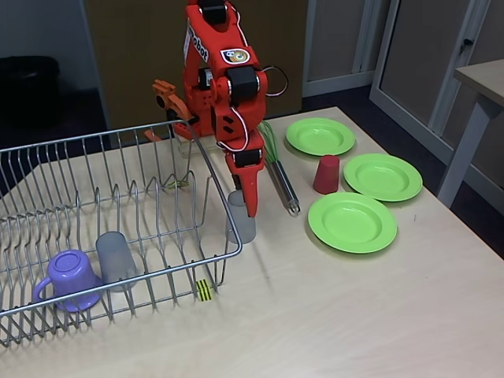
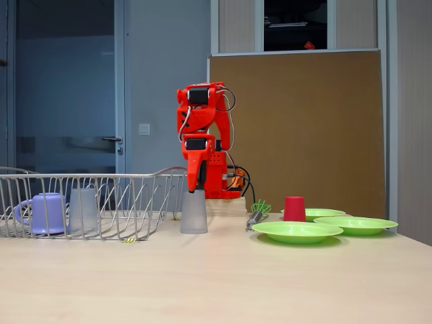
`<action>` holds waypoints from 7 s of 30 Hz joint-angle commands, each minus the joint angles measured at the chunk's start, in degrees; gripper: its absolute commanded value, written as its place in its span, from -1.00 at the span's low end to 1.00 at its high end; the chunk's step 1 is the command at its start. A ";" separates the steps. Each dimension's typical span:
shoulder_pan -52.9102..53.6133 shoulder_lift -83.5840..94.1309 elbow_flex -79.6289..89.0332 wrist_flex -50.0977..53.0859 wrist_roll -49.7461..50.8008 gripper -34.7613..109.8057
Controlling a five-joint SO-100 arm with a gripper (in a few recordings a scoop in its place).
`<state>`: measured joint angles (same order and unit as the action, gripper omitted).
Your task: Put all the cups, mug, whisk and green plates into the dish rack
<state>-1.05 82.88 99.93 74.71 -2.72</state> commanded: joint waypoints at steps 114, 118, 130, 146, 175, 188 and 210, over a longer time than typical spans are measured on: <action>23.47 -19.60 -66.53 30.41 -38.23 -0.04; 13.97 -5.98 -49.22 30.41 -29.88 -0.05; -24.26 8.79 -24.43 25.75 31.20 -0.06; -49.83 6.50 -6.24 8.09 72.77 -0.01; -49.83 -2.72 5.54 -17.58 70.58 -0.15; -44.12 5.10 0.44 -4.04 55.99 -0.39; 4.66 9.14 -38.23 25.14 -25.49 -0.41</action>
<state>-1.49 90.88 65.13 99.32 -20.74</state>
